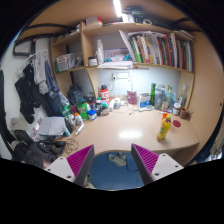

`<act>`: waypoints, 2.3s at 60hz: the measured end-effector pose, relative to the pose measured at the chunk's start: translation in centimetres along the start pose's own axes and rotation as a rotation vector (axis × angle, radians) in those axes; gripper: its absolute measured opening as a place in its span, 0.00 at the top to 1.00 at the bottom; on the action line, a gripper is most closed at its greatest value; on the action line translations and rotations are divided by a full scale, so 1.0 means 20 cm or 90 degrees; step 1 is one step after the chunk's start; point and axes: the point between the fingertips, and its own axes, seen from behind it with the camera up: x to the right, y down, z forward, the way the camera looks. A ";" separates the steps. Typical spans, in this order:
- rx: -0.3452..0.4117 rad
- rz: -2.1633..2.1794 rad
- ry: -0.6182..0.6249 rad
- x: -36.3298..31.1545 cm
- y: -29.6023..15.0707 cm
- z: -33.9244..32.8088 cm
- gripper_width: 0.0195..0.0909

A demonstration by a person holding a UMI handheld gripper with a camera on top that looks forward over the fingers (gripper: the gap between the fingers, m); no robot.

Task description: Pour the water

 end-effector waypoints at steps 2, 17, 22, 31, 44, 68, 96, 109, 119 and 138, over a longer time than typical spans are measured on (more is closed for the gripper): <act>-0.001 -0.002 0.001 0.00 0.01 0.00 0.12; -0.010 0.014 0.019 0.05 0.10 0.10 0.11; -0.006 0.029 0.025 0.14 0.14 0.14 0.11; 0.027 0.029 0.076 0.50 0.19 0.26 0.13; 0.116 -0.019 0.166 1.19 0.23 0.68 0.12; 0.199 -0.021 0.162 1.78 0.15 1.58 0.12; 0.152 -0.007 0.097 1.81 0.05 1.91 0.88; 0.182 0.248 -0.069 1.56 -0.37 1.90 0.89; 0.122 0.698 -0.260 1.41 -0.63 1.94 0.89; 0.048 1.253 -0.495 1.46 -0.94 1.93 0.89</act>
